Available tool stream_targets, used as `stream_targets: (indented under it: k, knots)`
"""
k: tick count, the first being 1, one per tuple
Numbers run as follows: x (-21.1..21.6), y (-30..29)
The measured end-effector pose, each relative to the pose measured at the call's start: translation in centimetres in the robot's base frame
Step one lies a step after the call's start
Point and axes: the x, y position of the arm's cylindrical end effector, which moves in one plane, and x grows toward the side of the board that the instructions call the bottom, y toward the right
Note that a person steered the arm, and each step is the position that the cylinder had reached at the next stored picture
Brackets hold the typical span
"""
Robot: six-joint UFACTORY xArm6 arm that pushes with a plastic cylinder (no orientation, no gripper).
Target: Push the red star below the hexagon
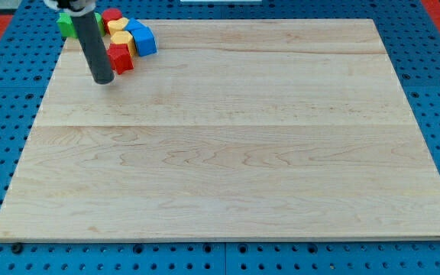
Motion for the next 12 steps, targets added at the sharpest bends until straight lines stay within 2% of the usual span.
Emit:
stream_targets:
  k: [1,2,3,6,7,8,9,10,11,12]
  knots:
    - [0.7,-0.6]
    - [-3.3,-11.1]
    - [-3.4,-11.2]
    - [-12.9,-11.1]
    - [-12.9,-11.1]
    - [-5.8,-9.1]
    - [5.7,-3.5]
    - [9.0,8.6]
    - [3.8,15.3]
    - [-6.5,17.3]
